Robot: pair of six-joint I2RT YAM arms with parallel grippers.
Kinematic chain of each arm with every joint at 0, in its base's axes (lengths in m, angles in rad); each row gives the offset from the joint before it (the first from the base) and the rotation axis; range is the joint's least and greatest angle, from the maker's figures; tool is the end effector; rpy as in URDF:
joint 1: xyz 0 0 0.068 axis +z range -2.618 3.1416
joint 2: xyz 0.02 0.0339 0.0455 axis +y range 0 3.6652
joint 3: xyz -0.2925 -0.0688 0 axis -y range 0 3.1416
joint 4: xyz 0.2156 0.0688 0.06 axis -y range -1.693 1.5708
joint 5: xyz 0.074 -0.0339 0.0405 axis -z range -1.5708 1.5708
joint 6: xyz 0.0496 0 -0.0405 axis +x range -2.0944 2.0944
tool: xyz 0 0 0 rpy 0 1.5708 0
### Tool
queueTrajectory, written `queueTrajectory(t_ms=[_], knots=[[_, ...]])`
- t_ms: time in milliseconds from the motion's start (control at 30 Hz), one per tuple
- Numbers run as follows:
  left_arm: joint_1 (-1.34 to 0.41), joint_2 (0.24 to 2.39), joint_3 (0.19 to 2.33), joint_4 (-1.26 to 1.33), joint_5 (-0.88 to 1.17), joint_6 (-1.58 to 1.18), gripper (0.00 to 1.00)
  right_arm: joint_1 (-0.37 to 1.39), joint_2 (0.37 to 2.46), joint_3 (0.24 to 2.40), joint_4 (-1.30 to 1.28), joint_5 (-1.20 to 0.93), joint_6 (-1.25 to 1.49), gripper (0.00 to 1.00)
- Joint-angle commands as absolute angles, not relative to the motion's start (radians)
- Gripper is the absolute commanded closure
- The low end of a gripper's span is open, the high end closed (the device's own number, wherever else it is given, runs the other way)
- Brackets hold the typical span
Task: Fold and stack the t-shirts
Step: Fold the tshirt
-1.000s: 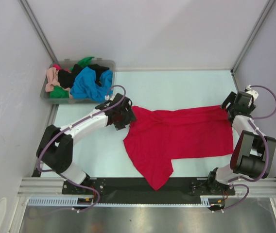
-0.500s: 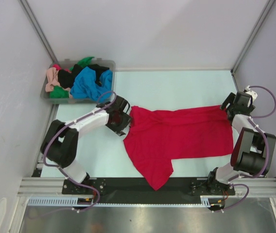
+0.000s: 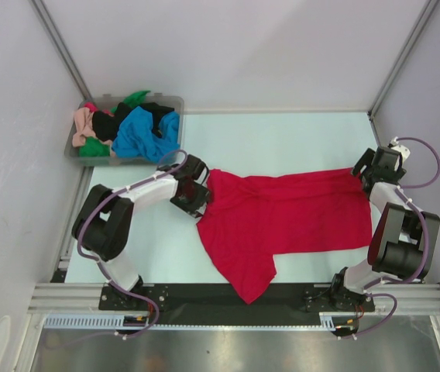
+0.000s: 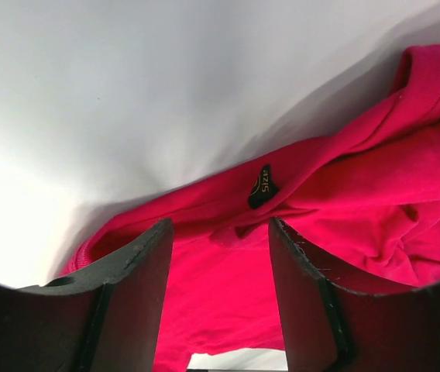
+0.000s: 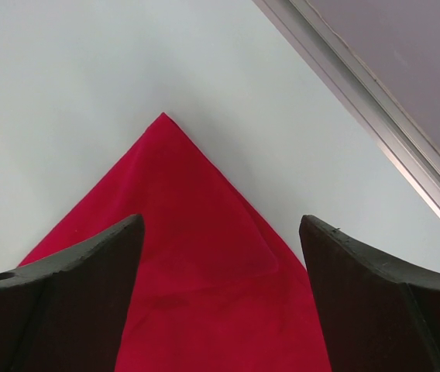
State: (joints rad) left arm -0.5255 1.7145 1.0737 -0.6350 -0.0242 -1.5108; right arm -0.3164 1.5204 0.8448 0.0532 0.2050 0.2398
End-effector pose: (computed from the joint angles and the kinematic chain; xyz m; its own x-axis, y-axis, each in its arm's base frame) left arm 0.2658 -0.1527 0.2039 -0.5442 -0.8380 -0.0405 -0.7965 0.5312 -0.2888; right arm 0.2920 -0.1062 0.2462 -0.4285 0.3850 -0.8174 0.5802 0.8108 0.0777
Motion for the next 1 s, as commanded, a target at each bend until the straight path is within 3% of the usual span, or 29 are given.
queueTrajectory(t_ms=[0,233,500,633,967], knots=[[-0.517,1.690,1.108,-0.627,-0.049,-1.531,0.42,-0.321,1.526,0.877,0.068,0.227,0.245,0.13],[-0.505,1.681,1.137,-0.656,-0.077,-1.548,0.51,-0.319,1.537,0.873,0.071,0.227,0.250,0.14],[-0.505,1.721,1.163,-0.669,-0.068,-1.551,0.51,-0.319,1.542,0.873,0.072,0.236,0.249,0.14],[-0.508,1.724,1.152,-0.667,-0.064,-1.554,0.64,-0.319,1.552,0.874,0.067,0.244,0.256,0.14],[-0.512,1.753,1.147,-0.650,-0.035,-1.543,0.64,-0.319,1.664,0.954,0.026,0.255,0.291,0.19]])
